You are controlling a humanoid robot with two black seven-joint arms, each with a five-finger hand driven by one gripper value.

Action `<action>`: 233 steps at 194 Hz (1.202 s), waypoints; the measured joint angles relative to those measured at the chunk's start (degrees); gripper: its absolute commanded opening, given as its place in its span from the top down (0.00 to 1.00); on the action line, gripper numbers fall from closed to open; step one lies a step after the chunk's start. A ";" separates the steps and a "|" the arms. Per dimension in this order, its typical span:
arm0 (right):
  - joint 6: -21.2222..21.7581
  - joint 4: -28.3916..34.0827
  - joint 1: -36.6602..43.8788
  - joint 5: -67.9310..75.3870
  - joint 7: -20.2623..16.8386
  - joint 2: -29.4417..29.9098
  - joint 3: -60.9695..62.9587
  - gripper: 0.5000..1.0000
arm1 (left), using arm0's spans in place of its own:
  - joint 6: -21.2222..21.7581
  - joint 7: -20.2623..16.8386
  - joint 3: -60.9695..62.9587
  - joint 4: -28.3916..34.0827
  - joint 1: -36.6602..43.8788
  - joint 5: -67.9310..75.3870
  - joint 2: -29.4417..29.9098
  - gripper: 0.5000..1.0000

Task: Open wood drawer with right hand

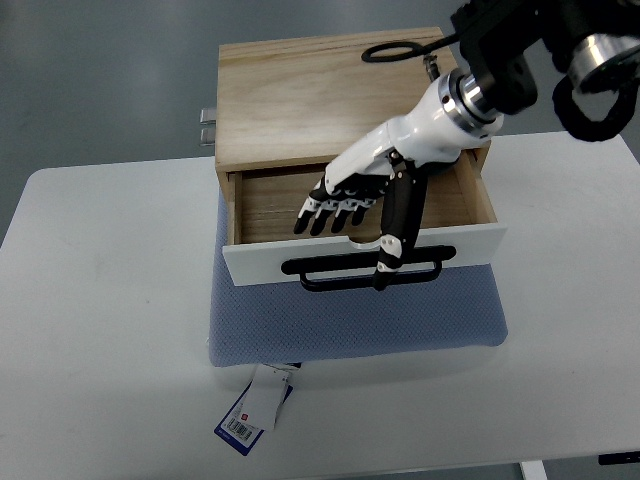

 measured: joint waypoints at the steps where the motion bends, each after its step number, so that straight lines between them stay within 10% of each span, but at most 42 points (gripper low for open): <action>1: -0.03 -0.23 -0.03 0.00 0.00 -0.17 0.29 0.12 | 0.00 0.00 0.00 0.00 0.00 0.00 0.00 0.00; 51: -3.40 -19.01 -10.47 -0.15 1.37 -5.71 18.37 0.12 | 0.00 0.00 0.16 -0.08 0.00 0.09 0.00 0.00; 126: -15.62 -44.05 -51.76 0.61 29.99 9.26 66.49 0.11 | 0.59 0.00 0.19 -0.70 0.00 0.20 0.00 0.00; 233: -10.48 -55.05 -66.52 0.80 32.88 28.98 87.32 0.11 | 0.80 0.00 0.19 -0.74 -0.01 0.19 0.00 0.00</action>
